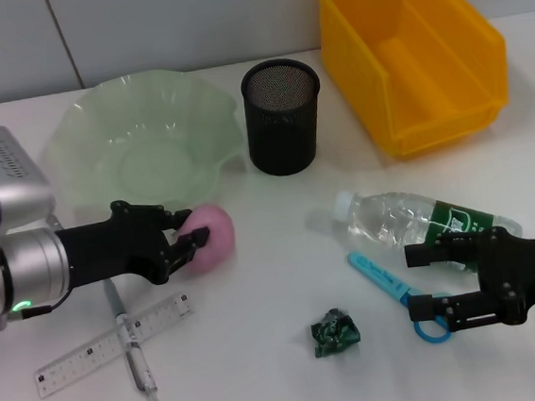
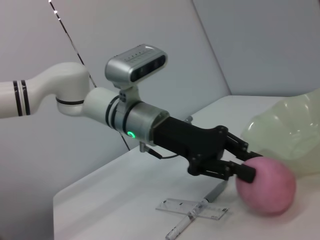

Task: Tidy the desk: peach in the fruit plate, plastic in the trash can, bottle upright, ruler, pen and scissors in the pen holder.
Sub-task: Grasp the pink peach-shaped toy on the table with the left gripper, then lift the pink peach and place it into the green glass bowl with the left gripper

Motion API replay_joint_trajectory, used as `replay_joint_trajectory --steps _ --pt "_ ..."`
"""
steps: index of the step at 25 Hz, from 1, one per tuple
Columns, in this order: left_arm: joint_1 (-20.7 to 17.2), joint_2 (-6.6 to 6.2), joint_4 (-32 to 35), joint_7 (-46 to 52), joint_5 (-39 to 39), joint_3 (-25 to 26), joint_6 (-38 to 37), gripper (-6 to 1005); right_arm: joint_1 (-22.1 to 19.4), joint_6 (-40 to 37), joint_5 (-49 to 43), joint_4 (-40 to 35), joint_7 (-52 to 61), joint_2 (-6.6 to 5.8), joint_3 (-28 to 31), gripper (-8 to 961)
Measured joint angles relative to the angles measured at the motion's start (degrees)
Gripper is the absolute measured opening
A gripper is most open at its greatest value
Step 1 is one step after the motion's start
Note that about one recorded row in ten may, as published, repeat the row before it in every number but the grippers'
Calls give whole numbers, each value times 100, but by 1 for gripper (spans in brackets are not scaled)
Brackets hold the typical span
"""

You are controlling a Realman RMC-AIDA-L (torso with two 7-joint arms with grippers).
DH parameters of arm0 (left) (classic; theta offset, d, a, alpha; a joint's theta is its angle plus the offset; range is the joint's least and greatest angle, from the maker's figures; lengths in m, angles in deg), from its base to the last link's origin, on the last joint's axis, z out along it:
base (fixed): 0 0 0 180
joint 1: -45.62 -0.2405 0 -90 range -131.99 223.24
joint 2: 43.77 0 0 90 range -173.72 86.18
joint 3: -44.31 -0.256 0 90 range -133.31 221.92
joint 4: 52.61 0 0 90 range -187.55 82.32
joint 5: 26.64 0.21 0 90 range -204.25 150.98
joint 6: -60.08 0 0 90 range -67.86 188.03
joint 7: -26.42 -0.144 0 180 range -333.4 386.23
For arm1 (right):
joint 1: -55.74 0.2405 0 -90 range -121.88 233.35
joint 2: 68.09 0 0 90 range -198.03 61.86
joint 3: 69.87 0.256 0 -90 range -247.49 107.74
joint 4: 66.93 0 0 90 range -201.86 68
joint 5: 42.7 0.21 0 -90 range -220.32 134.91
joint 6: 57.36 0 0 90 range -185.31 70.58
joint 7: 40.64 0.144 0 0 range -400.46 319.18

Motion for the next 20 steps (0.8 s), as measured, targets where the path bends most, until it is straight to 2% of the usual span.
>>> replay_joint_trajectory --steps 4,5,7,10,12,13,14,15,17,20 --pt "-161 -25 222 44 -160 123 -544 300 0 3 0 0 0 -5 0 815" --pt "-193 -37 246 44 -331 353 -1024 290 4 4 0 0 0 -6 -1 815" --pt "-195 -37 235 34 -402 492 -1216 271 5 4 0 0 0 -6 -1 815" --pt "-153 -24 60 -84 -1075 1171 -1985 242 6 5 0 0 0 -6 -12 815" --pt "-146 -20 -8 -159 -1328 1257 -2040 221 7 2 0 0 1 -6 -18 814" --pt "-138 -12 -168 -359 -1784 1311 -1873 211 4 -4 0 0 3 -6 -18 814" --pt "-138 -12 -168 -359 -1784 1311 -1873 207 4 -4 0 0 3 -6 -18 814" --pt "-110 1 -385 -582 -2178 1320 -1425 202 -5 -6 0 0 4 -4 -11 814" --pt "-81 5 -493 -668 -2322 1320 -1205 193 -8 -7 0 1 4 1 -10 814" --pt "243 10 -1192 -1067 -2876 1309 -101 180 -28 -9 0 8 4 8 -40 814"
